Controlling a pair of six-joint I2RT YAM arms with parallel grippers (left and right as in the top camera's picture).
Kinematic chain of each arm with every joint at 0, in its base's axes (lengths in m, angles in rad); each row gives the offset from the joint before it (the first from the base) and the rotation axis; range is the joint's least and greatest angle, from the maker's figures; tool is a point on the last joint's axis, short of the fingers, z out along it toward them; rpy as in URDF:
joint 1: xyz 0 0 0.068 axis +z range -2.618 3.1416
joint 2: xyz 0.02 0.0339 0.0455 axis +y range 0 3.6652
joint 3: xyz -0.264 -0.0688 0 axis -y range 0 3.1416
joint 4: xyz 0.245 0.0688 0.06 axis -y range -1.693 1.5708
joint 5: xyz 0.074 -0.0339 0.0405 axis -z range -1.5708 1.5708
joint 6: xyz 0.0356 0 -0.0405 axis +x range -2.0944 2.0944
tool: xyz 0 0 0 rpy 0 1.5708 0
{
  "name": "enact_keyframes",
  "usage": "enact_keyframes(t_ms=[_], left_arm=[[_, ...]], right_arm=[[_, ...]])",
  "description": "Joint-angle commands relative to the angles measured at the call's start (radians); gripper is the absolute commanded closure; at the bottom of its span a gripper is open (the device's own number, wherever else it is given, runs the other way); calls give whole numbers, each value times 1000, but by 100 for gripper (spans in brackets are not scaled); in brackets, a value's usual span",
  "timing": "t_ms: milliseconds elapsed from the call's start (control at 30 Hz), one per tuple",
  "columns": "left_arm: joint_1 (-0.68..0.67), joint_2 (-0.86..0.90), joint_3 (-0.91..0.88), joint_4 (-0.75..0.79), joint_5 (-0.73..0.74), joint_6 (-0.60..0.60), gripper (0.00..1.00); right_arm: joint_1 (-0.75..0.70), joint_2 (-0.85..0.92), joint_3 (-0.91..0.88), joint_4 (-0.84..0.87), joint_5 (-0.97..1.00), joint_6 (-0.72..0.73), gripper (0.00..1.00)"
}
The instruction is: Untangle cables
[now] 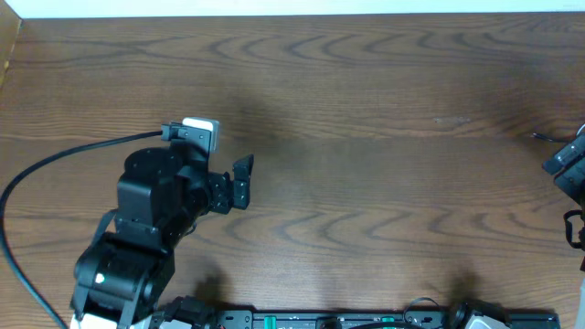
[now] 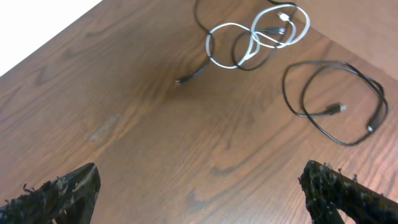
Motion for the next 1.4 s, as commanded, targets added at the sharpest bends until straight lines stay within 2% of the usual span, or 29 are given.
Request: enact_keyframes(t_ms=[0, 267, 433, 933, 1100, 1367], left_arm=[[4, -42, -35, 0, -26, 12, 2], [4, -181, -164, 16, -50, -14, 2], [4, -229, -171, 16, -85, -14, 2], [4, -294, -171, 25, -159, -34, 6], [4, -321, -171, 10, -201, -34, 6], [4, -367, -171, 0, -257, -59, 6]], right_arm=[[9, -3, -18, 20, -109, -99, 1], [9, -3, -85, 76, -167, -106, 1], [9, -3, -114, 109, -245, -152, 1], [18, 5, -119, 236, -360, -166, 1], [74, 42, -119, 282, -360, -166, 1], [304, 101, -119, 385, -343, -166, 1]])
